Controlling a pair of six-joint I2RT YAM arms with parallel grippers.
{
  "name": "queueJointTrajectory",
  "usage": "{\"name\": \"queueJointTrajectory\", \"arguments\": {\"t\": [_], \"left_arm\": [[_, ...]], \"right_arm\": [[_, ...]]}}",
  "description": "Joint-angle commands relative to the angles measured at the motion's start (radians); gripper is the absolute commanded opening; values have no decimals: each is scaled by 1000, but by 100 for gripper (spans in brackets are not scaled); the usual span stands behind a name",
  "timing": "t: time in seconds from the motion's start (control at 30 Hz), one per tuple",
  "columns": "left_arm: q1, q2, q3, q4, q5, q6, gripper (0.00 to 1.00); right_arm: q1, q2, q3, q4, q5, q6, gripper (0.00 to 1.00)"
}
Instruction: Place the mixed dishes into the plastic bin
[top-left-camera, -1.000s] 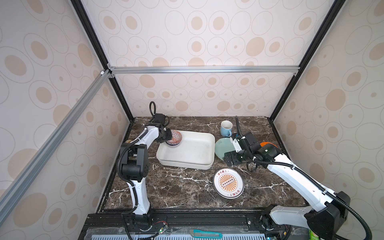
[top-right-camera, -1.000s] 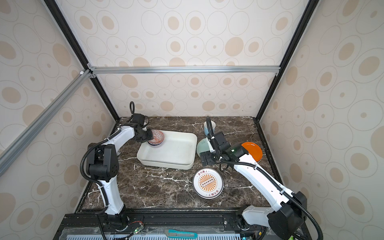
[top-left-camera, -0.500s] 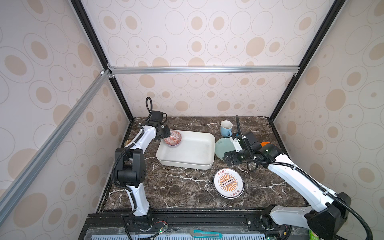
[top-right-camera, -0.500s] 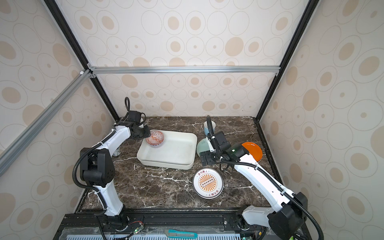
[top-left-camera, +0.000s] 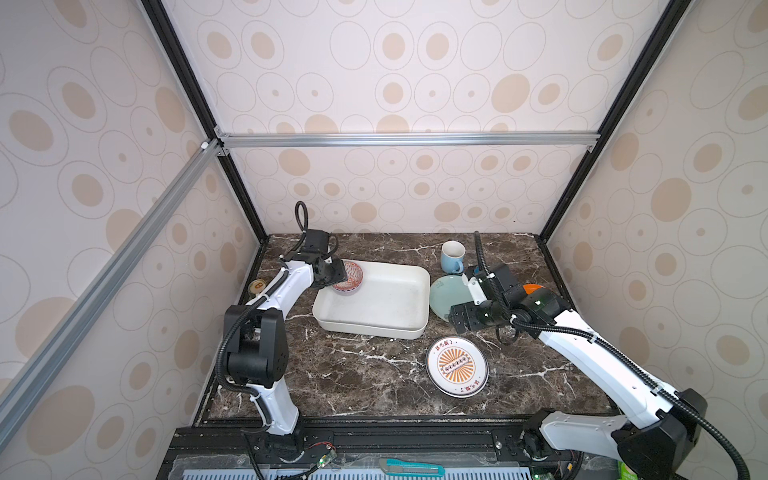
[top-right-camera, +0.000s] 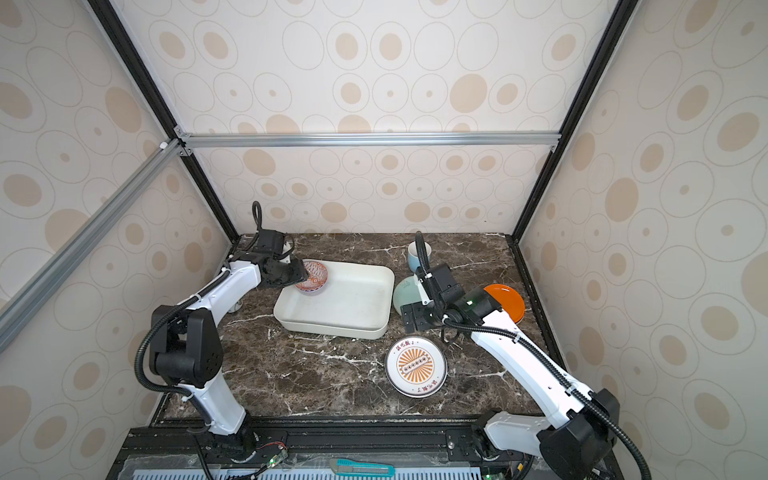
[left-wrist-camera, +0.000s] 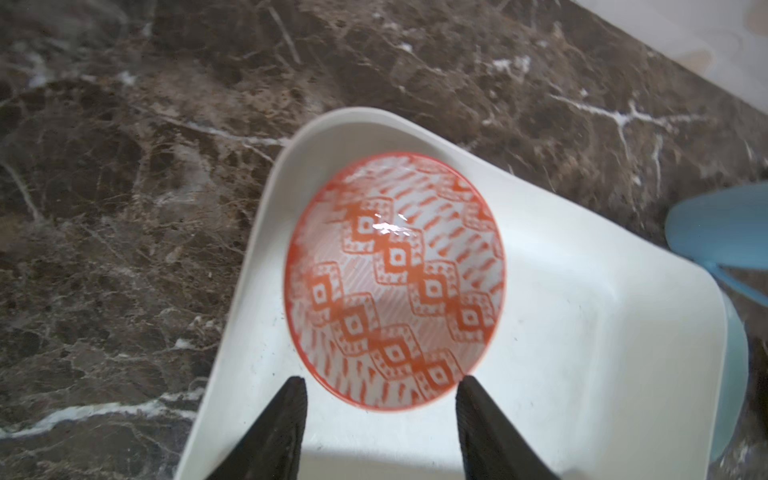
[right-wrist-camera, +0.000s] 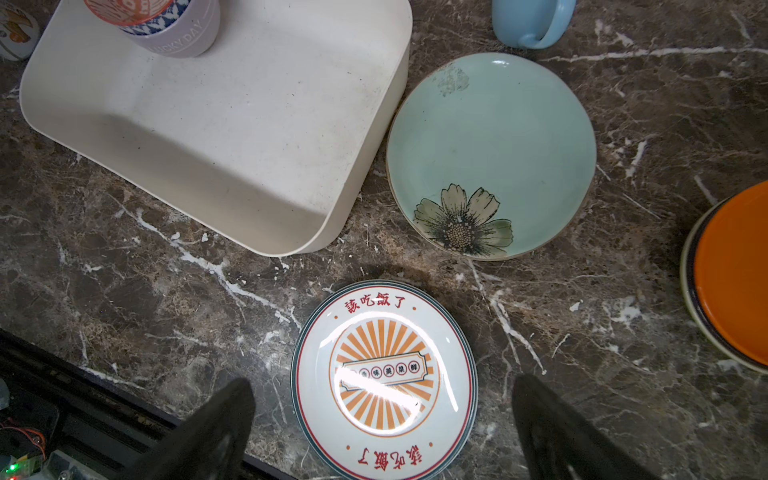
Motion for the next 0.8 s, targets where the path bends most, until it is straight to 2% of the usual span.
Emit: {"name": "queueJointTrajectory", "arguments": {"t": [0.0,0.23,0.33,0.43,0.6,0.67,0.77], "left_arm": [[-111,-64,-6,-4,-7,19,63],[-296,-258,-203,77,-33,-50,66],[-345,-367,-329,170,11,-100,67],[-373,-449,-422,213,8,-125,68],[-405,-475,-544,265,56,-134,65],[-421,-472,-570,280,58,-134,61],[-435,-470,-602,311,61,-132,59]], "right_arm": [[-6,-50,-35,-36,26,19,100],[-6,-117,-154,-34,62,83,100],[-8,-149,-218,0,58,125,100],[-12,-165,-267,33,38,167,100],[-15,-163,-309,73,44,222,100],[-21,-157,-313,82,56,241,100],[-53,-154,-331,122,52,270,96]]}}
